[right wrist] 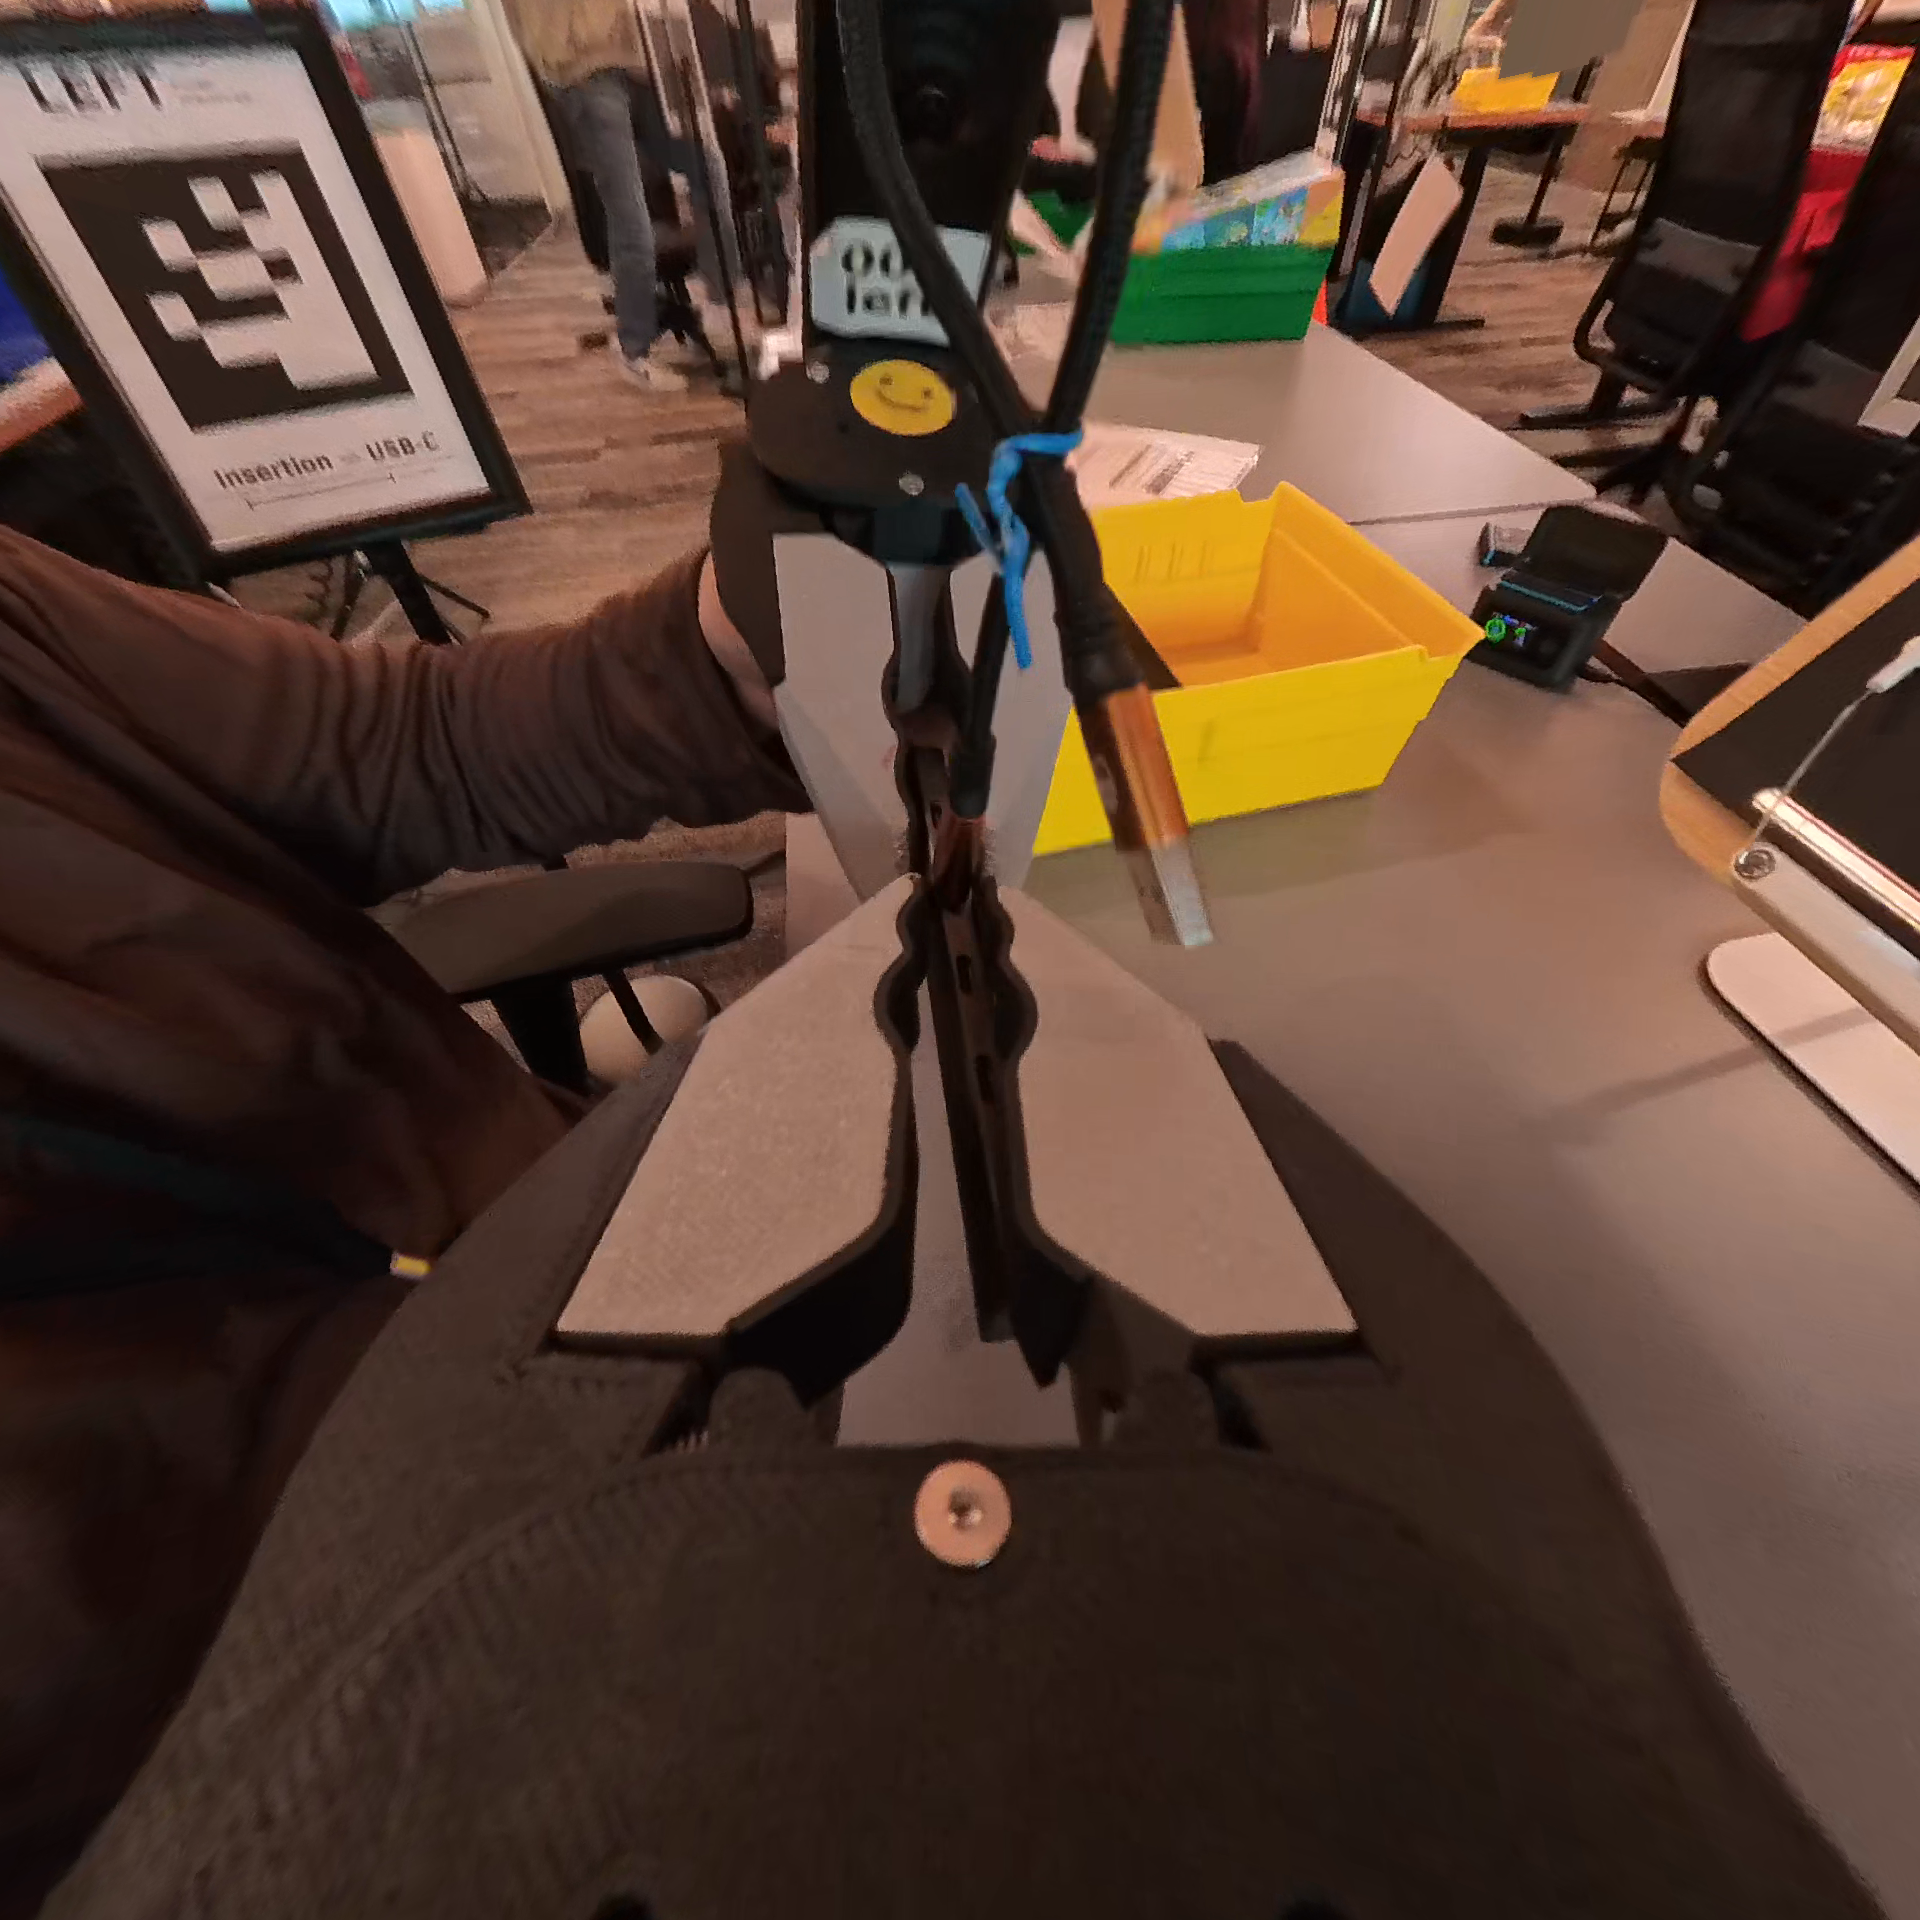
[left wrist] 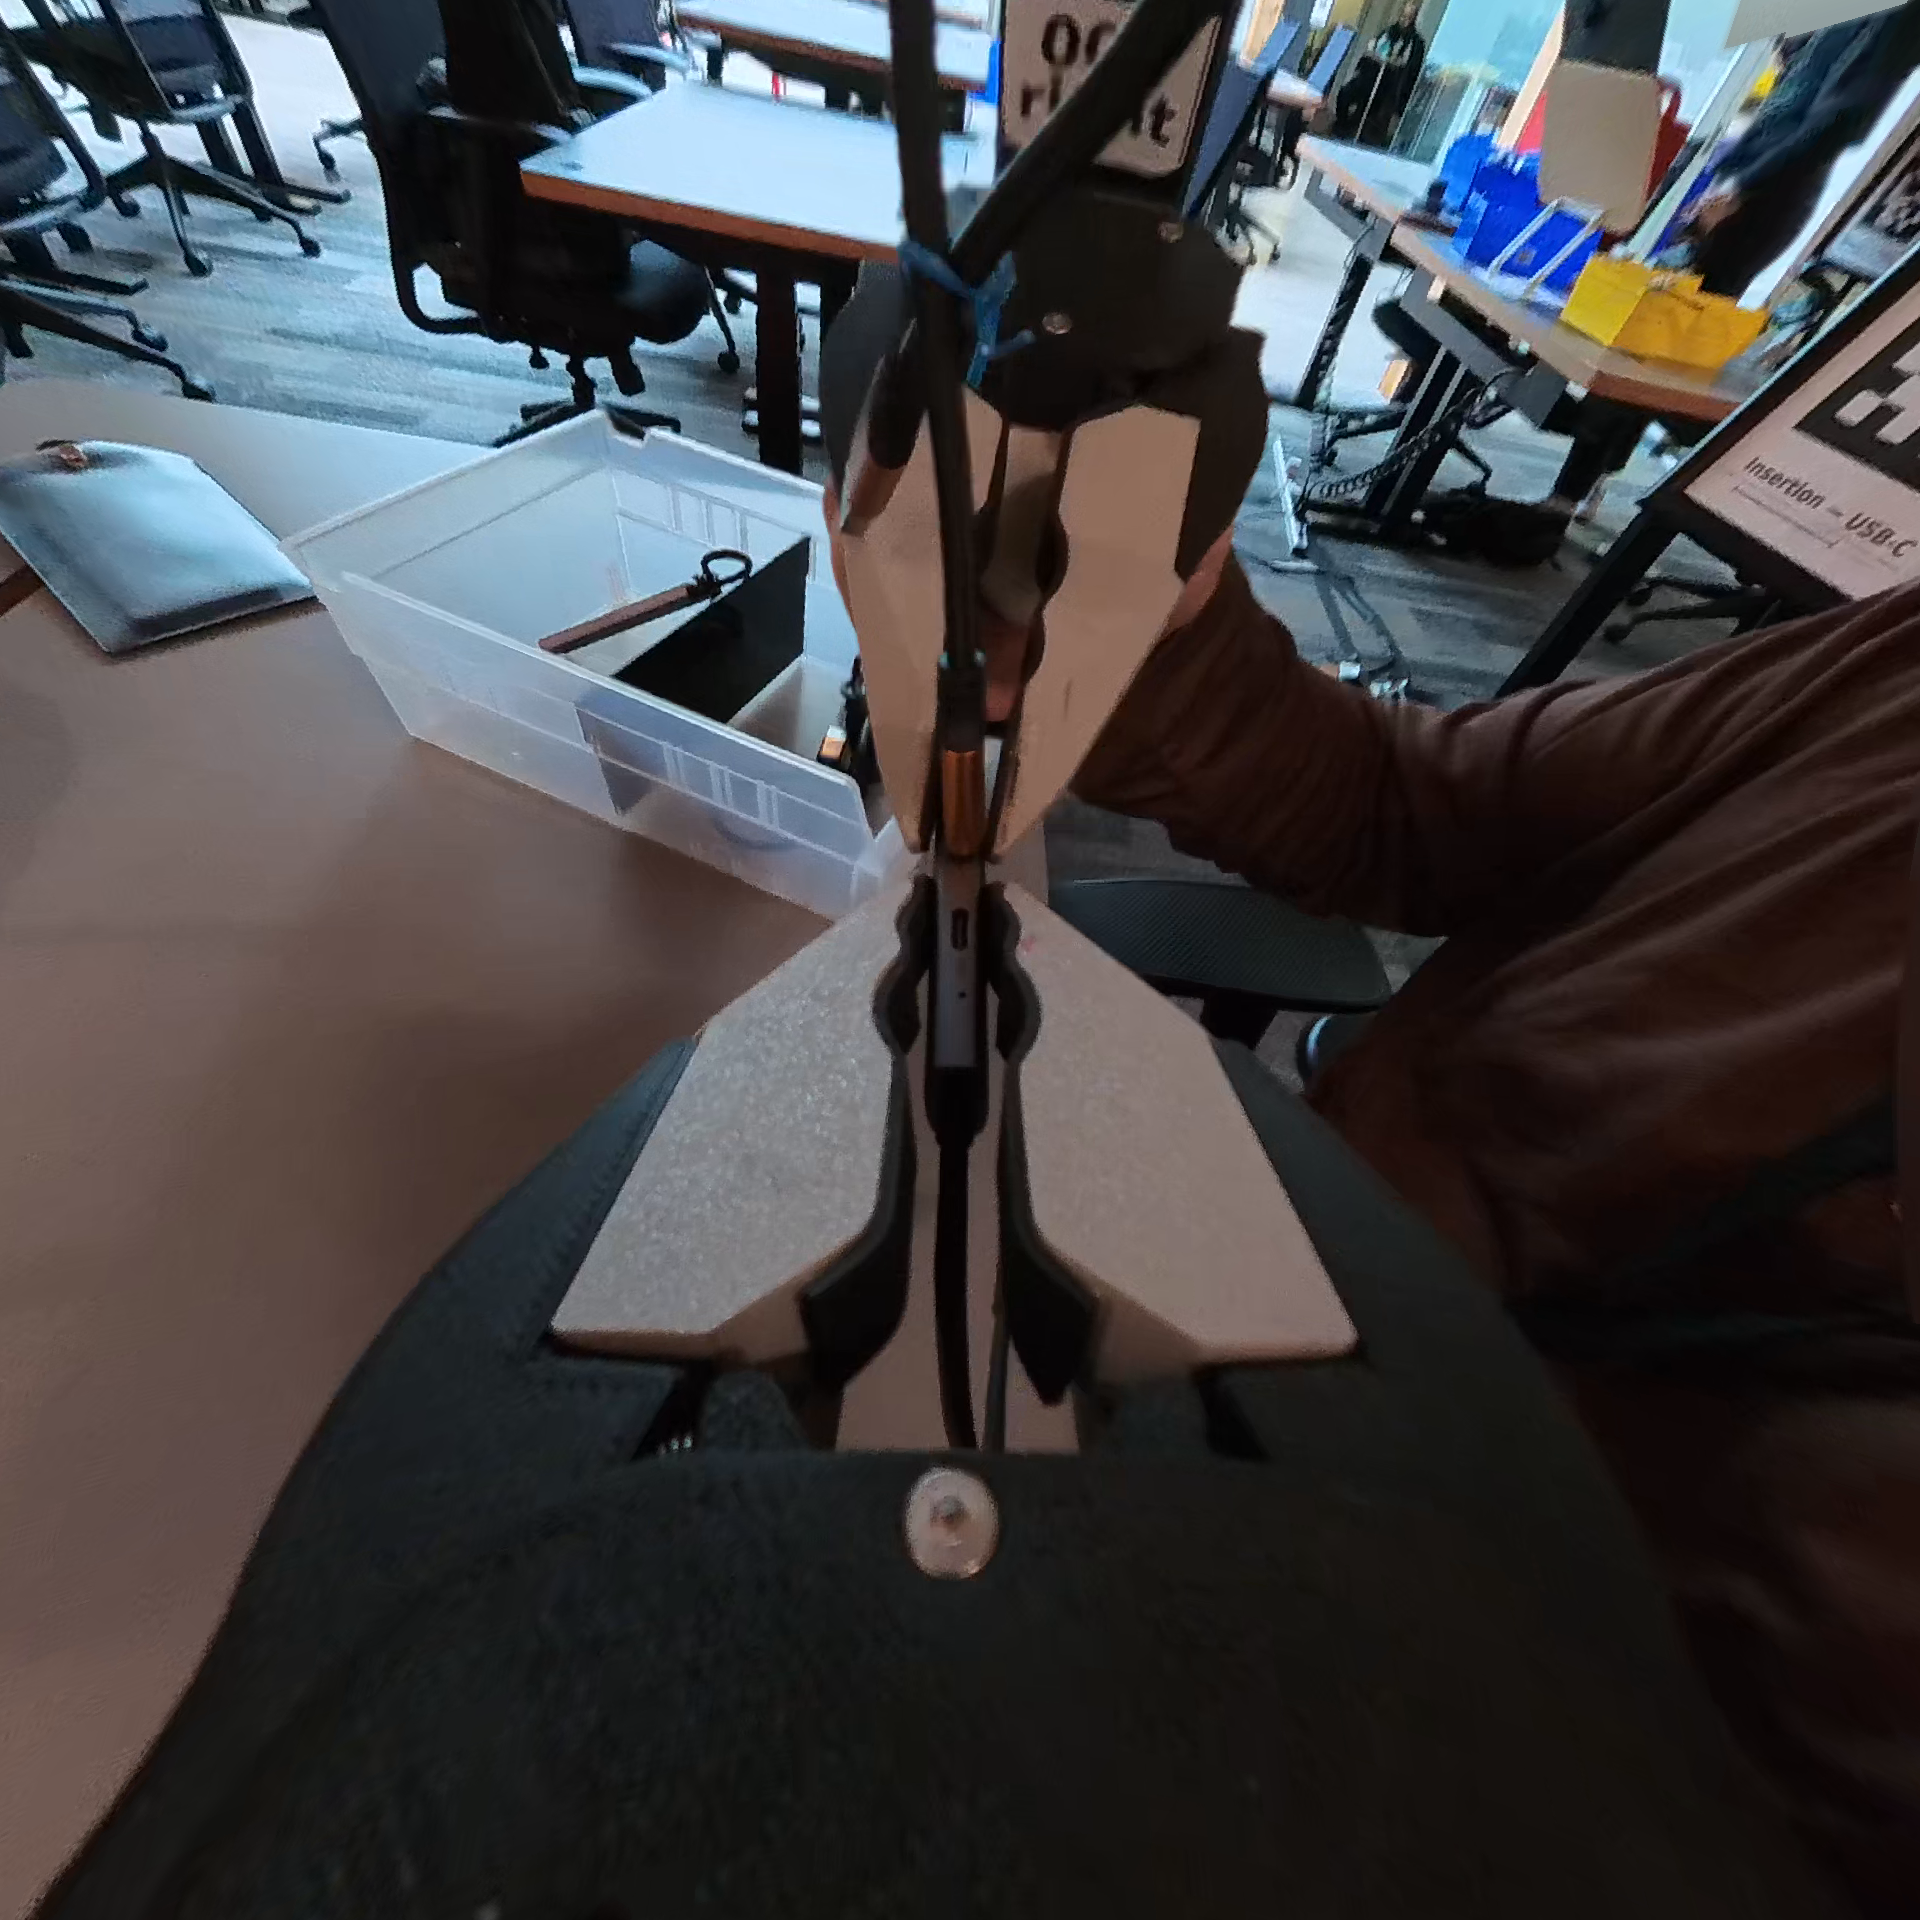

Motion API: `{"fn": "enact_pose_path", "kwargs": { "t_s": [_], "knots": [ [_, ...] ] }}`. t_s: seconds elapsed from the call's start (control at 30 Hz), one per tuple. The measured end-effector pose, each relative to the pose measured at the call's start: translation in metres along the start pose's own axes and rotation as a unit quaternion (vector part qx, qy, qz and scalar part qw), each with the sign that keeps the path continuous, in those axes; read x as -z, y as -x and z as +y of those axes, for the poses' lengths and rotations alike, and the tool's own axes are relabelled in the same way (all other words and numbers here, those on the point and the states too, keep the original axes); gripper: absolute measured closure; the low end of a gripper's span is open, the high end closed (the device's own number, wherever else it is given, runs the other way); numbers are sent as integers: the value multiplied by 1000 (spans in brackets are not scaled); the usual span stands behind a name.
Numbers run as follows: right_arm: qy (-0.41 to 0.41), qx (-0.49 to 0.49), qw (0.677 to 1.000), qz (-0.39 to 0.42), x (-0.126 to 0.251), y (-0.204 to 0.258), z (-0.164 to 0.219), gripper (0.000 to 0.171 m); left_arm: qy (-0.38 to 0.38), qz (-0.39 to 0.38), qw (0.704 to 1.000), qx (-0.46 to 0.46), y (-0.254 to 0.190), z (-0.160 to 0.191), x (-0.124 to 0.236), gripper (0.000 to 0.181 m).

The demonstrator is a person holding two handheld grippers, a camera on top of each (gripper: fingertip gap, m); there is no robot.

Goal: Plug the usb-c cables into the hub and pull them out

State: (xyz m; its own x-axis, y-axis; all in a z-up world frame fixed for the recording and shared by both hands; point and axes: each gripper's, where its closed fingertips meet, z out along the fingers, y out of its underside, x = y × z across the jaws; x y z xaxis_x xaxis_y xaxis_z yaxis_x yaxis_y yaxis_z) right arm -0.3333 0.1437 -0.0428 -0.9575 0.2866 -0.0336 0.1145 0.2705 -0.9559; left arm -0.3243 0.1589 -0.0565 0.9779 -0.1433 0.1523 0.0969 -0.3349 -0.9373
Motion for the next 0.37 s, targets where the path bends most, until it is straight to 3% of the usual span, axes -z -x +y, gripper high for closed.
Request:
{"fn": "enact_pose_path", "kwargs": {
  "t_s": [0.37],
  "knots": [
    [-217,-125,967,-46,7,-14,-16,171,-126,-7,990,59,9,-17,5,173]
  ]
}}
